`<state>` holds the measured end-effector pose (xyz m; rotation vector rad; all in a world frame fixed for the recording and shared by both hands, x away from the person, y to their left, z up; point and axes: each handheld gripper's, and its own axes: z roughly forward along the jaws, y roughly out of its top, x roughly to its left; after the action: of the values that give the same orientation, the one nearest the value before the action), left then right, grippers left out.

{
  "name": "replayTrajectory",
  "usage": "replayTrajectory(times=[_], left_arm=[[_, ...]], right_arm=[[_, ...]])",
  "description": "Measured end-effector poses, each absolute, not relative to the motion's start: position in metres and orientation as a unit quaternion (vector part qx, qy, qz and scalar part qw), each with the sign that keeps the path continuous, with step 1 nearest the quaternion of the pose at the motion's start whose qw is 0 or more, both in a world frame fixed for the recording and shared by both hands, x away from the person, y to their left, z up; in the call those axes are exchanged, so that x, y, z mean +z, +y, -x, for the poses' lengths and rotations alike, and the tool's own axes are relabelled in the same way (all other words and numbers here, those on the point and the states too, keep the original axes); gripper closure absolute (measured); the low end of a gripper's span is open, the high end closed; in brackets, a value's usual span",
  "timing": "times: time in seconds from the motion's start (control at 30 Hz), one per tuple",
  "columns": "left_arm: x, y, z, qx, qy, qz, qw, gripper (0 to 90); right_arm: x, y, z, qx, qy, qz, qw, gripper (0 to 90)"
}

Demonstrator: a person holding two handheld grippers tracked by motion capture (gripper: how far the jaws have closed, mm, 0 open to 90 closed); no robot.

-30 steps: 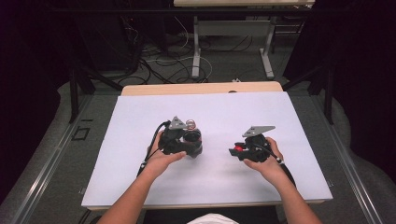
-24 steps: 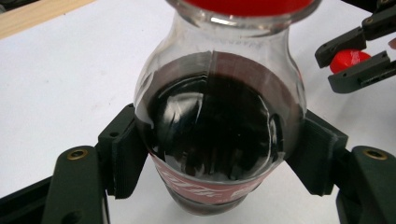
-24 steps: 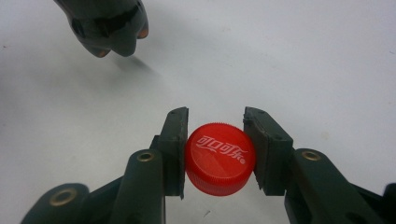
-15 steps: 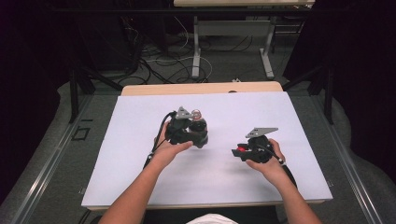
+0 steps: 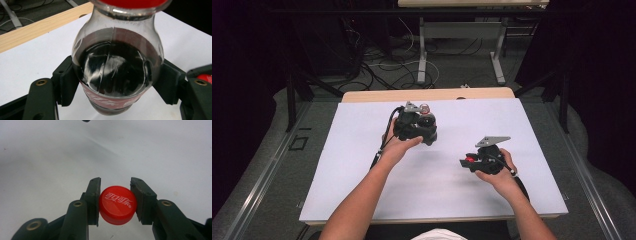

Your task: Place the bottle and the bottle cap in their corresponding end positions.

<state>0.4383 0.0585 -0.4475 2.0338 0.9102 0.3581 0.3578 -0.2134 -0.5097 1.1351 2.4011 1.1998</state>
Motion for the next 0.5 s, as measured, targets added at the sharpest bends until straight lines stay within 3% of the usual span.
replayTrajectory(times=[0.5], left_arm=[[-0.45,0.043,-0.468,0.157,0.386,-0.808,0.417,30.0]], right_arm=[[-0.508,-0.215,-0.357,0.414,0.813,-0.393,0.112,61.1]])
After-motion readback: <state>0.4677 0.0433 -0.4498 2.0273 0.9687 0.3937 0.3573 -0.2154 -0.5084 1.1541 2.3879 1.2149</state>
